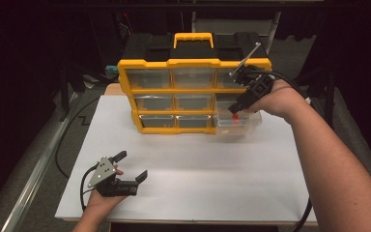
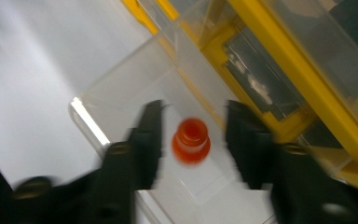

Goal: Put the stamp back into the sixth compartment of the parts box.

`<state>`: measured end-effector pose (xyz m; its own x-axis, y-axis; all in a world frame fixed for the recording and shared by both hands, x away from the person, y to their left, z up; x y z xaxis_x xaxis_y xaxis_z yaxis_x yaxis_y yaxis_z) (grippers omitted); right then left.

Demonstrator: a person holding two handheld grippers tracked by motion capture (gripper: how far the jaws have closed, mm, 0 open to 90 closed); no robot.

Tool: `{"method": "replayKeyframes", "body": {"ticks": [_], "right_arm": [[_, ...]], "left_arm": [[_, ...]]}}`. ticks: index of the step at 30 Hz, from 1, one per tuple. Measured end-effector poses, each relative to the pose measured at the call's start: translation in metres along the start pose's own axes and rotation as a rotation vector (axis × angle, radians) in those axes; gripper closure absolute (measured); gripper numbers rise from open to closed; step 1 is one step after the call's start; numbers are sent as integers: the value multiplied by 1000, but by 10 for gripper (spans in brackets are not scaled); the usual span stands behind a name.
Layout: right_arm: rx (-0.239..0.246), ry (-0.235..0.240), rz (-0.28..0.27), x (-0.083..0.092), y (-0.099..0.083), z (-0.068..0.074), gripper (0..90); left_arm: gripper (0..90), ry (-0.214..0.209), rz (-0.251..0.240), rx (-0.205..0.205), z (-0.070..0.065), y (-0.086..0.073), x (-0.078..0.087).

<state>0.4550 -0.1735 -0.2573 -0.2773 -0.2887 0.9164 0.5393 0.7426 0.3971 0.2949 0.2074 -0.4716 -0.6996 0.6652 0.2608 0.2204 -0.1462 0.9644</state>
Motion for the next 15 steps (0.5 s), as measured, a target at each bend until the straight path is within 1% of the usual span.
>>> {"method": "replayKeyframes", "body": {"ticks": [1, 3, 6, 7, 8, 10, 12, 13, 14, 15], "right_arm": [[0, 0, 0, 0, 0, 0, 472], [13, -21, -15, 7, -1, 2, 377], [-12, -19, -33, 16, -6, 3, 268], [-25, -15, -25, 21, -11, 4, 216], [-25, -15, -25, 21, -11, 4, 216], [-24, -24, -13, 24, -19, 4, 180], [-37, -21, -12, 26, -26, 5, 148], [-36, -22, -13, 26, -29, 5, 138], [-42, -23, -14, 28, -34, 5, 118], [-46, -22, -12, 29, -41, 6, 78]], "left_arm": [[4, 1, -1, 2, 0, 0, 0], [4, 1, -1, 10, 1, 0, 0], [4, 0, 4, 9, 1, 0, -1], [4, 1, 4, 9, 1, 0, -1], [4, 1, 3, 9, 1, 0, -1], [4, 3, 4, 10, 1, 0, -1], [4, 4, 7, 10, 1, 0, -1], [4, 7, 6, 11, 1, 0, -1], [4, 12, 4, 15, 1, 0, -1], [4, 14, 6, 15, 2, 0, -1]]}}
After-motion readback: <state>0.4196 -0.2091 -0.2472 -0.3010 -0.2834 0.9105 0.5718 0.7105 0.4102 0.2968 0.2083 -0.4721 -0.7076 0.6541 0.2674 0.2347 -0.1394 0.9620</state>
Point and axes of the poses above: each handheld gripper's, and its own axes: x roughly backward along the jaws, y roughly out of its top, z roughly to its left, the point moved 2 cm from there along -x, roughly forward along the jaws, and after that the axes turned 1 degree about -z, right-handed, at the moved point
